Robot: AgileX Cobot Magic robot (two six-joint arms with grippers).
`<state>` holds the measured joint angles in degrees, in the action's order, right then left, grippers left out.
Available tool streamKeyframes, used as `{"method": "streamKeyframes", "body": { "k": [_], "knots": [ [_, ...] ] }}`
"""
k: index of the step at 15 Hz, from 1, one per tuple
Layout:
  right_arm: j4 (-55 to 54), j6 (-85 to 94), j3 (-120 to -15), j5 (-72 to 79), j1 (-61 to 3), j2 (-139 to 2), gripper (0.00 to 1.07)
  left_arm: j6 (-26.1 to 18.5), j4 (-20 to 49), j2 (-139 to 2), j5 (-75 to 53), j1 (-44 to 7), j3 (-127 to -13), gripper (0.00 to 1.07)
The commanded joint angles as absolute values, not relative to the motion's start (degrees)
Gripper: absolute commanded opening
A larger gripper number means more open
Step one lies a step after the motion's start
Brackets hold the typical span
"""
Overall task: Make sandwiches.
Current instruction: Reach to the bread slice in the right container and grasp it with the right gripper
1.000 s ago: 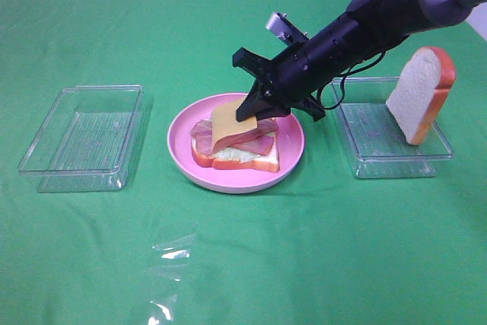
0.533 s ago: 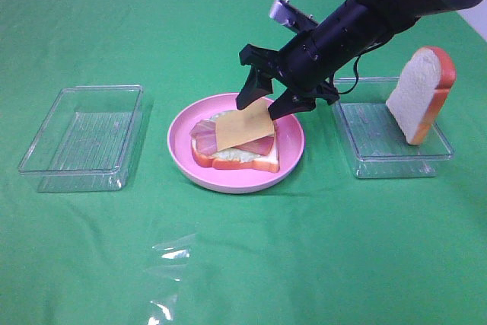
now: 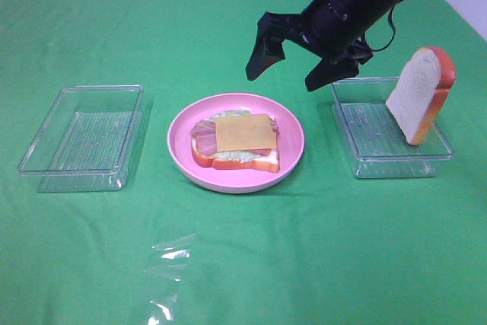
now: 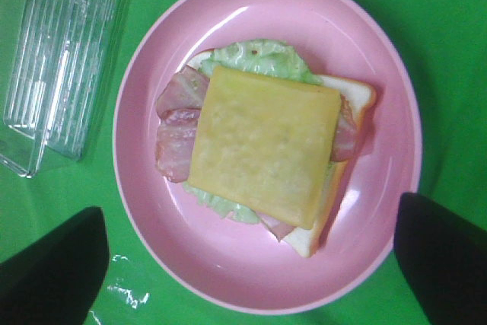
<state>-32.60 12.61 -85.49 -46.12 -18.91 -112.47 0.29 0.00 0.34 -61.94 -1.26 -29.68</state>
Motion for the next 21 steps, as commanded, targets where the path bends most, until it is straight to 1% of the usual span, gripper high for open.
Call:
{"method": "streamKeyframes", "body": {
  "k": [1, 2, 3, 4, 5, 6, 8, 10, 14, 15, 16, 21],
  "knots": [
    [-26.0, 5.2, -88.9, -50.8, -18.9, -109.6, 0.98, 0.6, 0.0, 1.3, -61.7, -1.5, -29.6, 1.01],
    [-21.9, 1.8, -92.4, -55.0, -18.9, -109.4, 0.98, 0.6, 0.0, 1.3, -61.7, -1.5, -29.6, 1.01],
    [-14.2, -2.5, -97.7, -60.0, -18.8, -109.4, 0.98, 0.6, 0.0, 1.3, -61.7, -1.5, -29.6, 1.01],
    [-14.2, -2.5, -97.7, -60.0, -18.8, -109.4, 0.98, 0.6, 0.0, 1.3, -61.7, -1.5, -29.6, 1.01],
    [-2.7, -8.1, -104.3, -64.7, -18.0, -109.4, 0.98, 0.6, 0.0, 1.3, -61.7, -1.5, -29.6, 1.01],
    [-1.9, -8.3, -105.3, -65.5, -17.8, -109.5, 0.98, 0.6, 0.0, 1.3, -61.7, -1.5, -29.6, 1.01],
    [-1.7, -8.3, -107.6, -68.5, -13.6, -110.1, 0.98, 0.6, 0.0, 1.3, -61.7, -1.5, -29.6, 1.01],
    [-1.7, -8.1, -107.7, -69.7, -8.8, -110.9, 0.98, 0.6, 0.0, 1.3, -61.7, -1.5, -29.6, 1.01],
    [-3.2, -6.7, -107.7, -70.3, -2.8, -113.7, 0.98, 0.6, 0.0, 1.3, -61.7, -1.5, -29.6, 1.01],
    [-3.4, -6.6, -107.7, -71.6, -0.3, -116.2, 0.98, 0.6, 0.0, 1.3, -61.7, -1.5, -29.6, 1.01],
    [-3.4, -6.2, -107.7, -71.7, 0.6, -117.1, 0.98, 0.6, 0.0, 1.3, -61.7, -1.5, -29.6, 1.01],
    [-3.8, -5.5, -107.7, -70.7, 0.6, -121.2, 0.98, 0.6, 0.0, 1.3, -61.7, -1.5, -29.6, 1.01]
  ]
}}
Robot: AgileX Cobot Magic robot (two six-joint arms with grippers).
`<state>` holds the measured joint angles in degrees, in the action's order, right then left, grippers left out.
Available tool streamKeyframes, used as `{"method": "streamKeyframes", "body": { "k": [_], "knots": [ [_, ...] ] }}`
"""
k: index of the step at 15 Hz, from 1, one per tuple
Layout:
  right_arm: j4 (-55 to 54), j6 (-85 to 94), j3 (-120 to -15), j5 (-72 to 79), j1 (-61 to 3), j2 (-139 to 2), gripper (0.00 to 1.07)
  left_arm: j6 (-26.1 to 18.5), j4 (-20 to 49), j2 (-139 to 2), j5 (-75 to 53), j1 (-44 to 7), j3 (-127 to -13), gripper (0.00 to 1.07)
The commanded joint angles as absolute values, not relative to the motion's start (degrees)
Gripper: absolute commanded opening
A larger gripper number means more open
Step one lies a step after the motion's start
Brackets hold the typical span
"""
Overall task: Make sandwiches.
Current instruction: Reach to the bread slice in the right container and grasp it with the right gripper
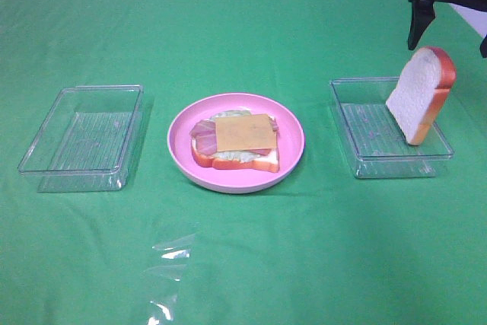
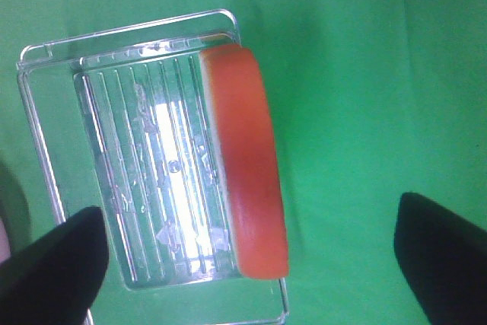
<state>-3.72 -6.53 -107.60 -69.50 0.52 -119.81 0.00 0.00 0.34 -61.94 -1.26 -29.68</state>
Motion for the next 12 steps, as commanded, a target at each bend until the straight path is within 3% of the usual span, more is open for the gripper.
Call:
{"method": "streamKeyframes", "body": {
  "k": [1, 12],
  "knots": [
    [-3.8, -5.5, -107.7, -70.5, 0.6, -122.2, 0.98, 0.6, 0.0, 1.3, -61.7, -1.5, -29.6, 1.01],
    [-7.7, -4.8, -107.7, -69.9, 0.6, -127.9, 0.9, 0.6, 0.0, 1.3, -61.7, -1.5, -29.6, 1.01]
  ]
}}
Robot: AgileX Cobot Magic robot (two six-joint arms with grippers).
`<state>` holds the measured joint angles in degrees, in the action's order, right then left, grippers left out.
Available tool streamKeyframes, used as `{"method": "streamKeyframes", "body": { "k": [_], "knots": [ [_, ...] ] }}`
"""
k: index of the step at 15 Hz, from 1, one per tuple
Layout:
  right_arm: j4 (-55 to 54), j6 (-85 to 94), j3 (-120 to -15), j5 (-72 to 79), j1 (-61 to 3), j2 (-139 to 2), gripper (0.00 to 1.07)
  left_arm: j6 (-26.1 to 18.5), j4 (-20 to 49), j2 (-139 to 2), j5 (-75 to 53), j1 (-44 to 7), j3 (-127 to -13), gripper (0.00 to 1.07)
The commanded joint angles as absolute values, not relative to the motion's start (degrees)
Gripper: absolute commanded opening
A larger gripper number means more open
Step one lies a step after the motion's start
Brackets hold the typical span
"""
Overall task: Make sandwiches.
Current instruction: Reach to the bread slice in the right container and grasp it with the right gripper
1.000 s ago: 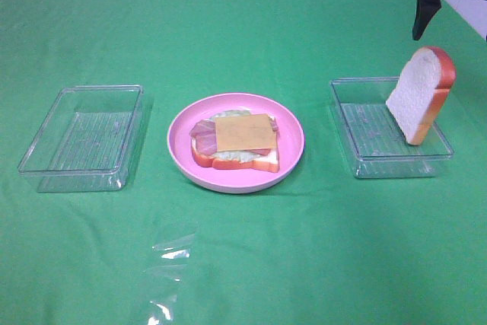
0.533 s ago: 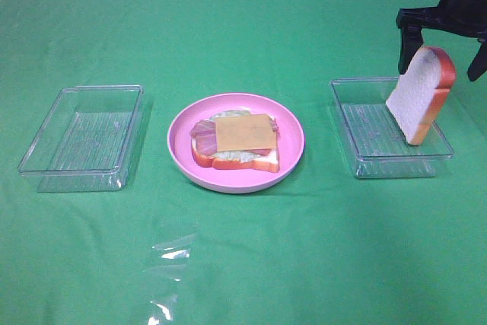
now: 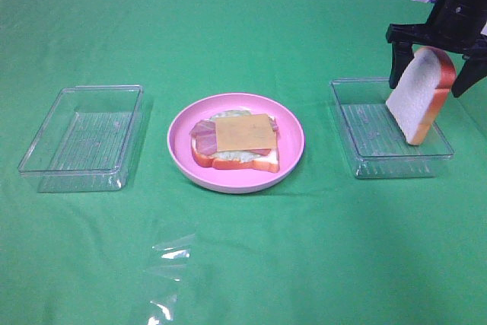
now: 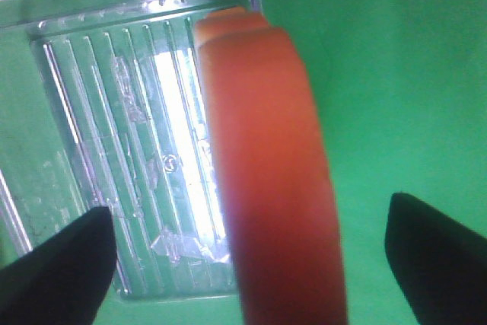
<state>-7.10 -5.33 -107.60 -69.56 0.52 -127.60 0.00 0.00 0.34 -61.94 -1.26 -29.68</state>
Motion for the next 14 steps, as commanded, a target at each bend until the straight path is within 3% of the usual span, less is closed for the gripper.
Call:
{"method": "streamKeyframes", "body": {
  "k": [1, 3, 4, 10, 12, 13, 14],
  "knots": [
    [-7.7, -4.8, -107.7, -70.0, 0.6, -127.8, 0.87, 0.6, 0.0, 1.3, -61.7, -1.5, -29.6, 1.01],
    [-7.6, -4.9, -107.7, -70.4, 0.6, -127.8, 0.75, 0.6, 0.0, 1.3, -61.7, -1.5, -29.6, 1.01],
    [-7.4, -5.0, -107.7, -71.0, 0.6, -127.8, 0.62, 0.6, 0.0, 1.3, -61.7, -1.5, -29.6, 1.01],
    [-7.2, -6.0, -107.7, -72.1, 0.6, -127.8, 0.39, 0.6, 0.0, 1.3, -61.7, -1.5, -29.6, 1.01],
    [-7.0, -7.3, -107.7, -72.1, 0.6, -127.8, 0.22, 0.6, 0.0, 1.3, -61.7, -1.5, -29.6, 1.01],
    [-7.0, -7.3, -107.7, -72.1, 0.6, -127.8, 0.19, 0.6, 0.0, 1.3, -61.7, -1.5, -29.6, 1.01],
    [-7.0, -7.3, -107.7, -72.1, 0.6, -127.8, 0.07, 0.6, 0.0, 1.3, -61.7, -1.5, -29.6, 1.01]
  ]
}}
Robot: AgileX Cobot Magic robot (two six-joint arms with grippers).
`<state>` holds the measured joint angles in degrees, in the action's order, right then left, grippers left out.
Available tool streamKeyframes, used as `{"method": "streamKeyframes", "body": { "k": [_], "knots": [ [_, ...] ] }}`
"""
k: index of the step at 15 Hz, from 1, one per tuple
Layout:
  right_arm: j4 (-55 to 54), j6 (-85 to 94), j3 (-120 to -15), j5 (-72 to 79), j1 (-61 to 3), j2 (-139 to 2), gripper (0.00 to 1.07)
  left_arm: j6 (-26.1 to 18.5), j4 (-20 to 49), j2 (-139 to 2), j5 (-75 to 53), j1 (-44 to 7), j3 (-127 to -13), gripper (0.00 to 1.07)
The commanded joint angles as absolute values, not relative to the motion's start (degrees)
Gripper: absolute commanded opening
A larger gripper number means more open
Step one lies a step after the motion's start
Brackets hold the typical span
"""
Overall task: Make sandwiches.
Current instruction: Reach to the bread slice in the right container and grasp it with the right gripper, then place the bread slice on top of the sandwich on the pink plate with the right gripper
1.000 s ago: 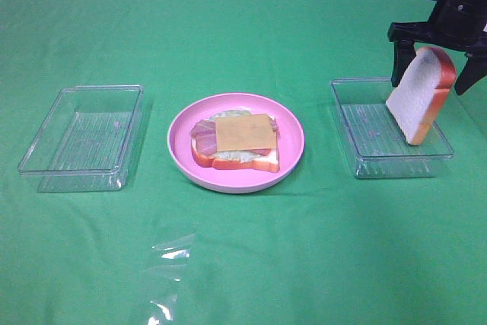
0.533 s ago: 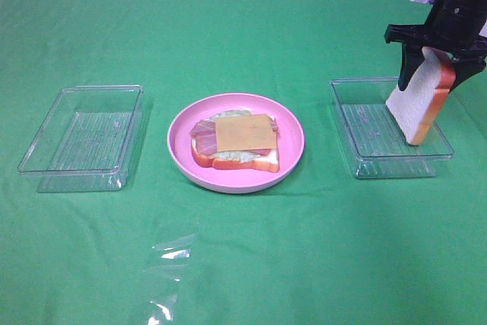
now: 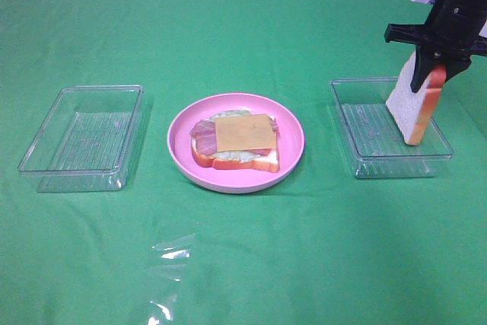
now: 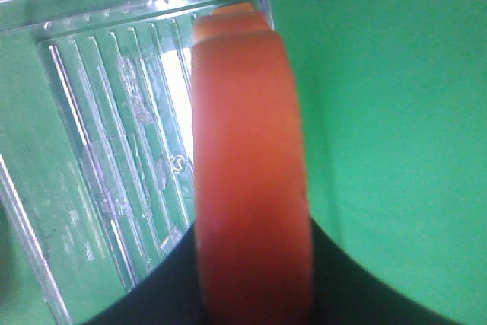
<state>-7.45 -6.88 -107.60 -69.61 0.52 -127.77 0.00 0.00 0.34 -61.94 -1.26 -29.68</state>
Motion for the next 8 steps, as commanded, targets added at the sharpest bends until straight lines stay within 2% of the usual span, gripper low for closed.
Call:
{"method": "streamKeyframes", "body": {
  "k": [1, 8],
  "knots": [
    [-7.0, -7.3, -107.7, -72.2, 0.6, -127.7, 0.02, 0.6, 0.0, 1.3, -61.7, -1.5, -29.6, 1.01],
    [-7.8, -7.5, -107.5, -76.3, 0.5, -125.6, 0.0, 0.6, 0.0, 1.3, -61.7, -1.5, -29.6, 1.01]
  ]
}}
